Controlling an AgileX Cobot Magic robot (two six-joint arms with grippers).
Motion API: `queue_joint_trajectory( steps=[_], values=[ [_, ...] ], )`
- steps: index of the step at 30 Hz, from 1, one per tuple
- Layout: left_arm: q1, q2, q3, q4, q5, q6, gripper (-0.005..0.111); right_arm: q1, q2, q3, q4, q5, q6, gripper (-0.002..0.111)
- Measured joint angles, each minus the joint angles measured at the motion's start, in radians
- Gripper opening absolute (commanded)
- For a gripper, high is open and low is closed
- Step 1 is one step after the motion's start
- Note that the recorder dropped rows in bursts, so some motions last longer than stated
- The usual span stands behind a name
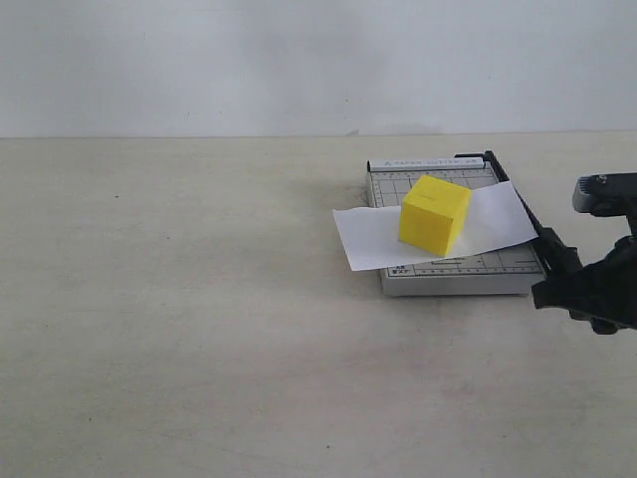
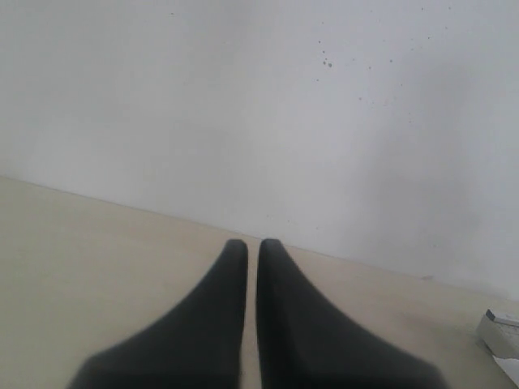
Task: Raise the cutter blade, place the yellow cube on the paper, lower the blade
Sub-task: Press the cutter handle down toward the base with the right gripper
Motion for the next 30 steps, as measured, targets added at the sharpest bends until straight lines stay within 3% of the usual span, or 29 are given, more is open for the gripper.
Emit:
queue_joint_trajectory(
  steps=[8,10,11,13,14,16,20,30],
  values=[
    [0.0,0.0,0.0,0.0,0.0,0.0,0.005,0.0,-0.109,0.007,0.006,0.001,-0.011,0.001],
    [0.0,0.0,0.0,0.0,0.0,0.0,0.005,0.0,-0.17,0.009,0.013,-0.004,-0.033,0.018],
    [0.0,0.0,0.0,0.0,0.0,0.0,0.005,0.0,-0.183,0.009,0.013,-0.009,-0.037,0.034],
    [0.0,0.0,0.0,0.0,0.0,0.0,0.005,0.0,-0.201,0.009,0.012,-0.003,-0.055,0.047],
    [0.0,0.0,0.0,0.0,0.0,0.0,0.005,0.0,-0.206,0.009,0.012,0.002,-0.059,0.047],
    [0.0,0.0,0.0,0.0,0.0,0.0,0.005,0.0,-0.209,0.009,0.012,0.004,-0.061,0.038],
    [0.0,0.0,0.0,0.0,0.0,0.0,0.005,0.0,-0.191,0.009,0.008,0.012,-0.061,0.0],
    [0.0,-0.002,0.0,0.0,0.0,0.0,0.005,0.0,-0.175,0.084,0.011,-0.103,-0.062,0.0]
  ],
)
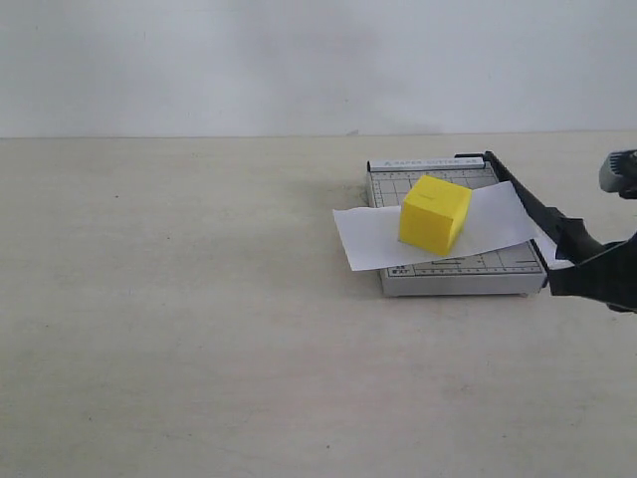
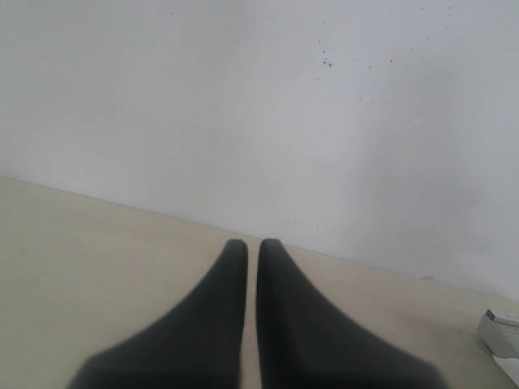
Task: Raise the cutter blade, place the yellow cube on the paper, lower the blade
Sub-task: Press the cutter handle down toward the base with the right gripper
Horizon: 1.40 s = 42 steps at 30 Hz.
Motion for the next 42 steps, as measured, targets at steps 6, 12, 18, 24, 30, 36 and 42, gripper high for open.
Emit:
queue_joint_trajectory(
  steps=[6,12,18,24,30,36,42],
  values=[
    [0.0,0.0,0.0,0.0,0.0,0.0,0.005,0.002,0.007,0.05,0.0,-0.083,0.012,0.0],
    [0.0,0.0,0.0,0.0,0.0,0.0,0.005,0.002,0.062,0.056,0.0,-0.095,0.016,0.0],
    [0.0,0.0,0.0,0.0,0.0,0.0,0.005,0.002,0.14,0.056,0.0,-0.124,0.016,0.0],
    [0.0,0.0,0.0,0.0,0.0,0.0,0.005,0.002,0.137,0.059,-0.002,-0.13,0.016,0.0],
    [0.0,0.0,0.0,0.0,0.0,0.0,0.005,0.002,0.136,0.06,-0.002,-0.13,0.016,0.042],
    [0.0,0.0,0.0,0.0,0.0,0.0,0.005,0.002,0.134,0.07,-0.002,-0.095,0.016,0.066],
    [0.0,0.0,0.0,0.0,0.0,0.0,0.005,0.002,0.123,0.07,-0.002,-0.102,0.019,0.065]
  ],
)
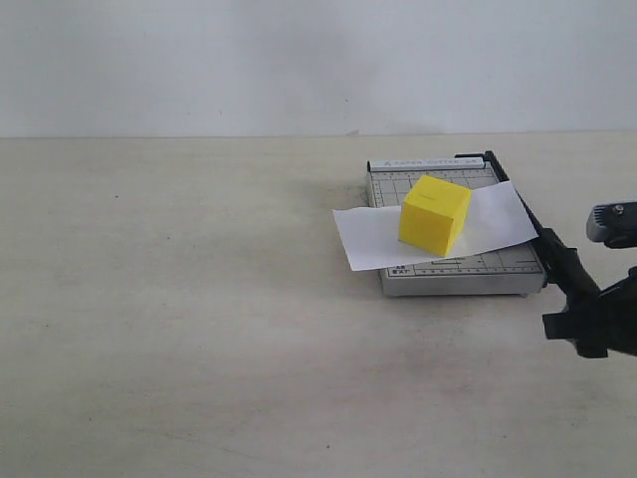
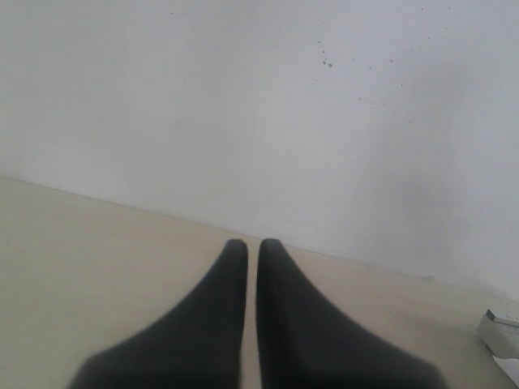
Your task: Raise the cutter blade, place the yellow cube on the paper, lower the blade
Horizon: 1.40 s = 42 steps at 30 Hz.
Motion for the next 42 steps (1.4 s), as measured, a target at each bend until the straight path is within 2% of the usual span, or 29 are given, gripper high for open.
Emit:
queue_joint_trajectory(
  steps=[2,4,7,17,26,30,37,42],
  values=[
    [0.0,0.0,0.0,0.0,0.0,0.0,0.005,0.0,-0.026,0.002,0.0,-0.007,0.0,0.058],
    [0.0,0.0,0.0,0.0,0.0,0.0,0.005,0.0,-0.07,0.002,0.0,-0.012,0.0,0.041],
    [0.0,0.0,0.0,0.0,0.0,0.0,0.005,0.0,-0.159,0.002,0.0,-0.008,0.0,-0.001],
    [0.0,0.0,0.0,0.0,0.0,0.0,0.005,0.002,-0.514,0.004,0.002,0.046,0.018,0.0],
    [0.0,0.0,0.0,0.0,0.0,0.0,0.005,0.137,-0.804,0.145,0.002,-0.016,0.002,0.0],
    [0.0,0.0,0.0,0.0,0.0,0.0,0.005,0.149,-0.909,0.15,0.002,-0.002,-0.003,0.0],
    [0.0,0.0,0.0,0.0,0.0,0.0,0.005,0.149,-1.003,0.152,0.019,0.046,0.054,0.0],
    [0.0,0.0,0.0,0.0,0.0,0.0,0.005,0.149,-1.006,0.297,0.021,-0.01,0.08,0.0]
  ],
)
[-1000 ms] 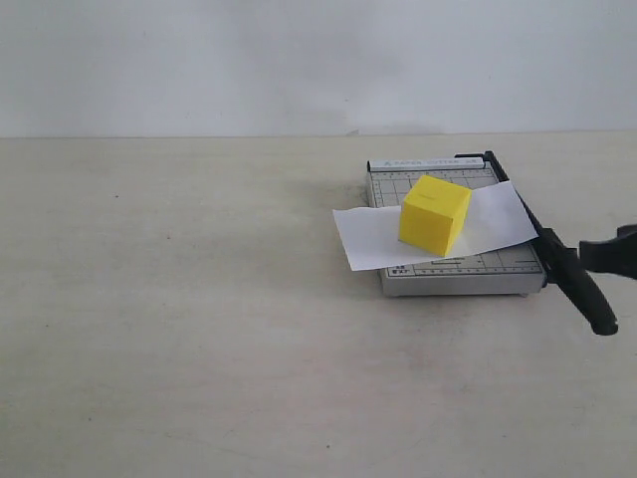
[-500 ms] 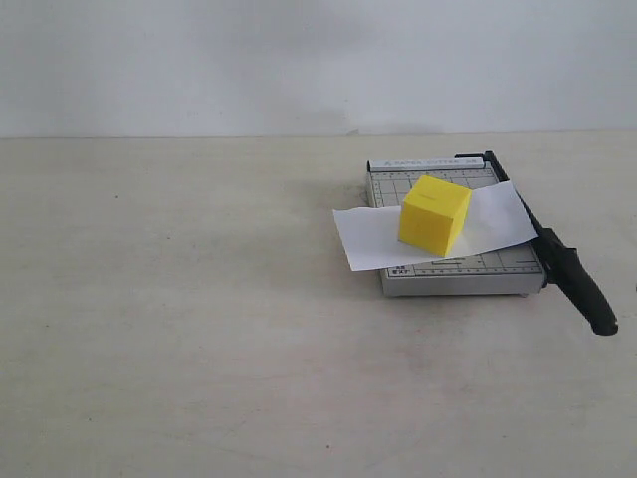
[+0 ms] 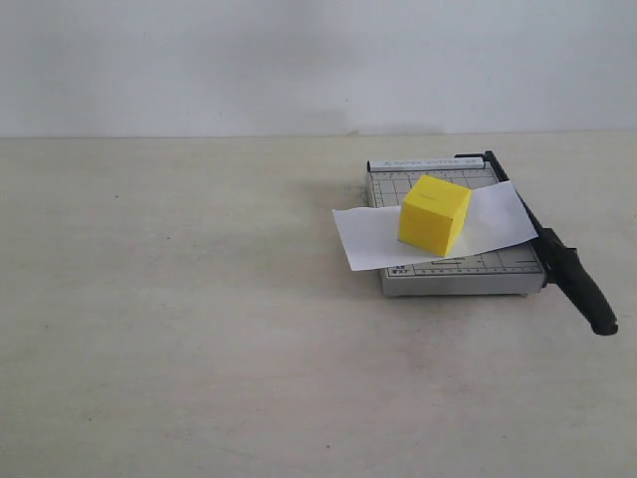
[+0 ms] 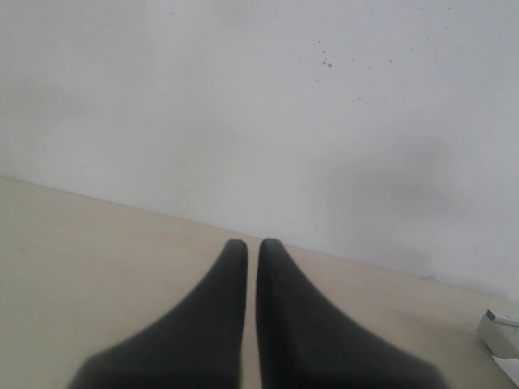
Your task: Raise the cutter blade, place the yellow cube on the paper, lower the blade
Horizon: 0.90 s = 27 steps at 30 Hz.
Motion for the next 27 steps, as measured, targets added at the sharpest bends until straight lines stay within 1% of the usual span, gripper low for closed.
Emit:
queue_joint_trajectory(
  steps=[3,5,7,10,15,18,24,27],
  values=[
    [0.0,0.0,0.0,0.0,0.0,0.0,0.005,0.0,0.0,0.12,0.0,-0.229,0.002,0.0],
    [0.0,0.0,0.0,0.0,0.0,0.0,0.005,0.0,-0.002,0.13,0.0,-0.285,0.004,0.0],
    [0.0,0.0,0.0,0.0,0.0,0.0,0.005,0.0,-0.018,0.13,0.0,-0.292,0.004,0.0],
    [0.0,0.0,0.0,0.0,0.0,0.0,0.005,0.0,-0.084,0.13,0.0,-0.211,0.004,0.0],
    [0.0,0.0,0.0,0.0,0.0,0.0,0.005,0.0,-0.238,0.132,0.0,0.028,0.004,0.0],
    [0.0,0.0,0.0,0.0,0.0,0.0,0.005,-0.003,-0.29,0.137,0.0,0.091,0.004,0.0],
    [0.0,0.0,0.0,0.0,0.0,0.0,0.005,-0.092,-0.362,0.138,0.0,0.122,0.004,0.0],
    [0.0,0.0,0.0,0.0,0.0,0.0,0.005,-0.14,-0.398,0.138,0.0,0.177,0.004,0.0]
  ],
)
